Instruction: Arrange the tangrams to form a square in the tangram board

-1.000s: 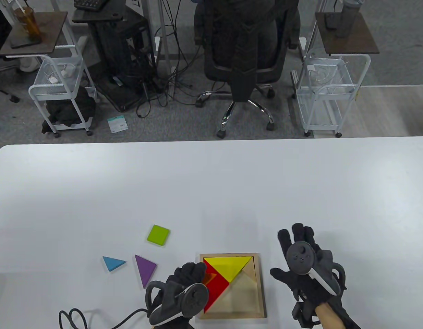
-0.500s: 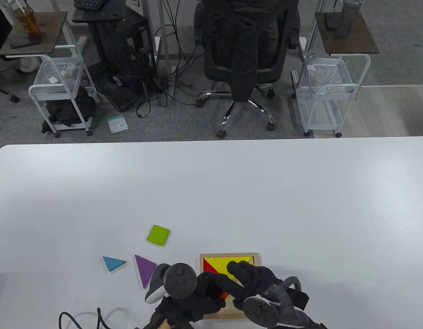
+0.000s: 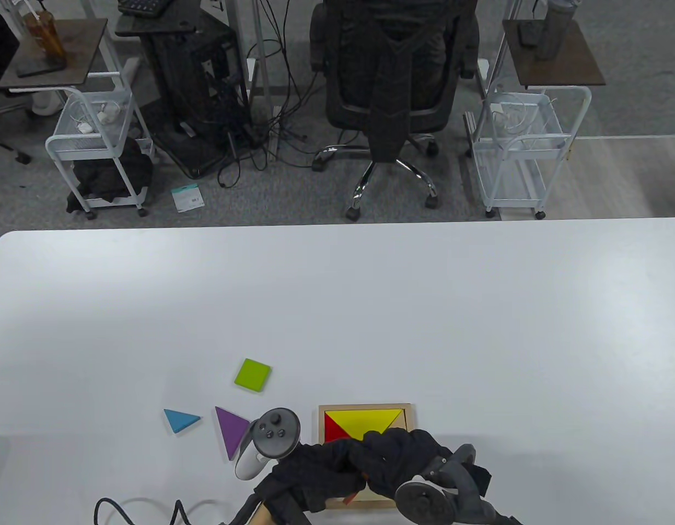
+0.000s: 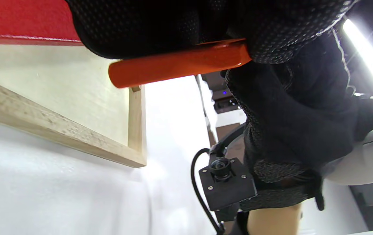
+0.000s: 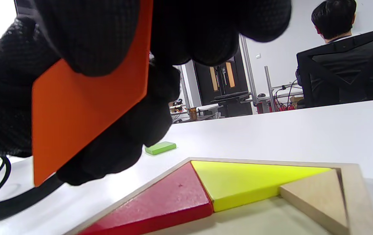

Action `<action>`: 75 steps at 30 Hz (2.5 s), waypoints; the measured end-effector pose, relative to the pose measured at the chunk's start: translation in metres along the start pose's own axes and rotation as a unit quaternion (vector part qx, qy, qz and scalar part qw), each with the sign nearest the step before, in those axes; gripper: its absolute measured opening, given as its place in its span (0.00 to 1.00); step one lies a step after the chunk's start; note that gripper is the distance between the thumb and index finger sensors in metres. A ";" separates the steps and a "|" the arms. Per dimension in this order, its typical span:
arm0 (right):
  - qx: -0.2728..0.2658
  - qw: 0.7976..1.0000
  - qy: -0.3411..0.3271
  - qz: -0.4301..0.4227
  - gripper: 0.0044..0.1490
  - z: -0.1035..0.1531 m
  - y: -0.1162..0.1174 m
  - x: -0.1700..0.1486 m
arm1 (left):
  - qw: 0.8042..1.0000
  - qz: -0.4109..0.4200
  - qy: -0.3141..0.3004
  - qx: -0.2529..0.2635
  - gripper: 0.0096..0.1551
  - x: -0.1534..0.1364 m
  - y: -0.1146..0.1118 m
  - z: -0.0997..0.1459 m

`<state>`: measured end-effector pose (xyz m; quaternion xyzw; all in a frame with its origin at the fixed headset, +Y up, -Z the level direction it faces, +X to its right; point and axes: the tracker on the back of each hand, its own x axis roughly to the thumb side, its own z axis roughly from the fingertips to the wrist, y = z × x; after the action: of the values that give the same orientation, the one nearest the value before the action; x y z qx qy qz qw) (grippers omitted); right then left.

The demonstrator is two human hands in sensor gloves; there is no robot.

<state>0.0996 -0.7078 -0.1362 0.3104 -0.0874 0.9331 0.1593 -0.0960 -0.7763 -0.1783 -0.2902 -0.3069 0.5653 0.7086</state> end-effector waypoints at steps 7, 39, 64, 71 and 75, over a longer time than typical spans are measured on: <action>0.019 0.993 0.055 -0.103 0.29 -0.006 -0.001 -0.027 | 0.998 -0.007 0.005 0.068 0.39 0.000 0.011 0.011; 0.120 0.928 0.197 -0.293 0.33 -0.010 0.030 -0.061 | 0.851 -0.499 -0.052 0.155 0.43 0.044 -0.042 0.017; 0.099 0.989 0.107 -0.036 0.46 -0.006 0.024 -0.012 | 0.875 -0.462 -0.023 0.140 0.41 0.040 -0.037 0.026; 0.169 0.981 0.083 0.044 0.46 -0.007 0.040 0.000 | 0.783 -0.585 0.072 0.198 0.46 0.046 -0.016 0.046; 0.189 0.975 0.080 0.079 0.45 -0.008 0.055 0.006 | 0.789 -0.560 0.151 0.200 0.48 0.036 0.006 0.054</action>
<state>0.0718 -0.7553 -0.1423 0.2511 0.0796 0.9642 0.0301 -0.1343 -0.7363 -0.1444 -0.0005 -0.1845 0.0669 0.9806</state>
